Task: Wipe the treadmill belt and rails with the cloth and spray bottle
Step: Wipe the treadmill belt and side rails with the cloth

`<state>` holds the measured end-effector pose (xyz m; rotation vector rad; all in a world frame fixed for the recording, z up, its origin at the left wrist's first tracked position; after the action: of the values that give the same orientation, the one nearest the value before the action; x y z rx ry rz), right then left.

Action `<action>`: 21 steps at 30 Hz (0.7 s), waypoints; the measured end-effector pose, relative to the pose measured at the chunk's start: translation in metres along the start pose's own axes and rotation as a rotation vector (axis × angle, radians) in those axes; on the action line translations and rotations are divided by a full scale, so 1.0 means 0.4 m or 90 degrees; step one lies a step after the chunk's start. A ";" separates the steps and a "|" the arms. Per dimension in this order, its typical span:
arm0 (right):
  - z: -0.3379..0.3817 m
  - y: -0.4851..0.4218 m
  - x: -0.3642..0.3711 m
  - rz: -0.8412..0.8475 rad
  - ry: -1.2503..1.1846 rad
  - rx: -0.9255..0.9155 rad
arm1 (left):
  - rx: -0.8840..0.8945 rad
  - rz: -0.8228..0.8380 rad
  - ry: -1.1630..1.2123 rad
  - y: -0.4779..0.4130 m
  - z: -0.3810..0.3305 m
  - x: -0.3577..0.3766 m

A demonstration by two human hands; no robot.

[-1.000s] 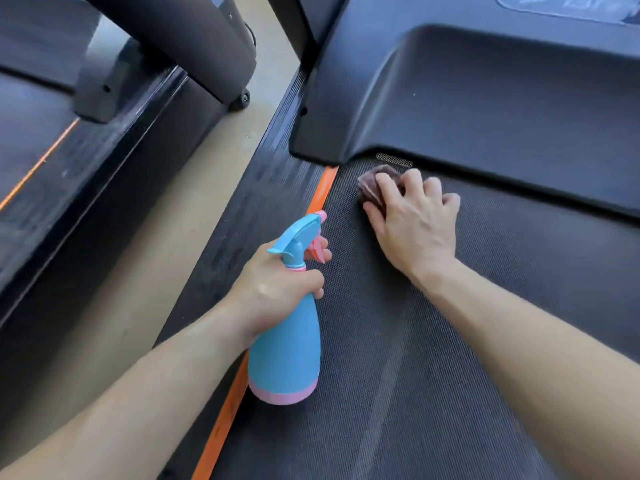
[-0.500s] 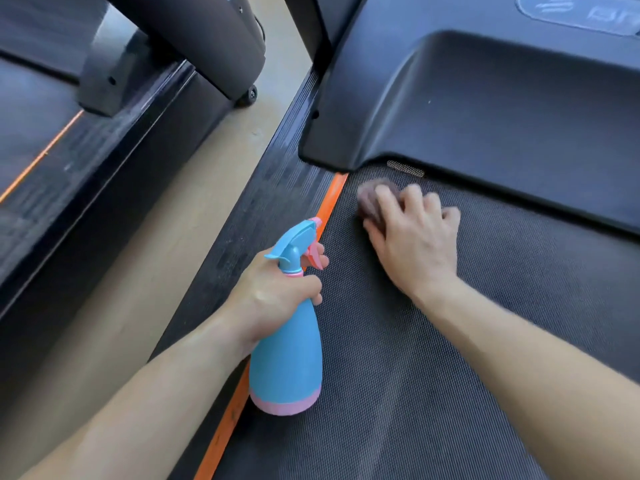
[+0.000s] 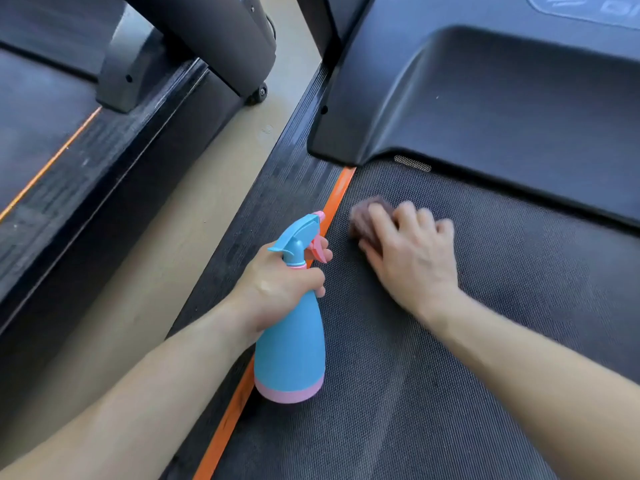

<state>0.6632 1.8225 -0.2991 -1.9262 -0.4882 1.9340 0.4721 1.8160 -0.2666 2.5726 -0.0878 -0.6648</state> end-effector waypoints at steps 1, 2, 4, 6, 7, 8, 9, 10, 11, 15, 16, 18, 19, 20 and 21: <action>0.028 0.053 -0.023 0.004 -0.032 -0.057 | 0.000 -0.003 -0.012 0.001 -0.002 0.000; 0.045 0.086 -0.033 0.007 -0.053 -0.111 | 0.003 -0.004 -0.024 0.002 -0.003 0.002; 0.038 0.069 -0.020 0.011 -0.069 -0.185 | 0.020 -0.002 -0.043 0.011 -0.009 0.010; 0.010 -0.018 0.022 -0.003 -0.033 -0.144 | 0.040 0.003 -0.040 0.018 -0.012 0.019; -0.013 -0.073 0.046 -0.001 -0.011 -0.078 | 0.049 0.006 -0.034 0.020 -0.009 0.022; -0.034 -0.124 0.070 0.005 0.009 -0.013 | 0.053 0.006 -0.034 0.019 -0.007 0.021; -0.046 -0.159 0.091 0.017 0.024 0.038 | 0.053 0.004 -0.034 0.018 -0.006 0.018; -0.045 -0.174 0.099 0.022 0.033 0.071 | 0.050 0.003 -0.034 0.013 -0.004 0.015; -0.036 -0.169 0.095 0.021 0.034 0.089 | 0.048 0.002 -0.027 0.009 -0.004 0.010; 0.074 0.007 -0.003 -0.008 -0.040 -0.030 | 0.018 -0.014 0.024 -0.004 -0.018 -0.021; 0.099 0.048 -0.022 -0.006 -0.069 -0.090 | 0.015 -0.017 0.023 -0.006 -0.022 -0.024; 0.097 0.042 -0.012 0.012 -0.088 -0.195 | 0.019 -0.019 0.008 -0.004 -0.024 -0.025; 0.079 0.002 0.007 0.012 -0.071 -0.205 | 0.027 -0.013 0.006 -0.001 -0.024 -0.023; 0.051 -0.048 0.029 0.005 -0.047 -0.167 | 0.035 -0.004 0.007 0.001 -0.021 -0.019; 0.009 -0.104 0.051 0.004 -0.020 -0.085 | 0.040 0.001 0.009 0.003 -0.016 -0.016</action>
<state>0.6602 1.8689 -0.2965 -1.9830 -0.6365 1.9833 0.4694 1.8191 -0.2582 2.6374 -0.1075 -0.6535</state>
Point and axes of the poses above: each hand's wrist, its own y-axis away from the middle knuckle, its own x-axis out of the palm, z = x × y, the point moved 8 cm from there along -y, towards the middle knuckle, and after that the axes turned 14 degrees about -z, right-handed, at the moved point
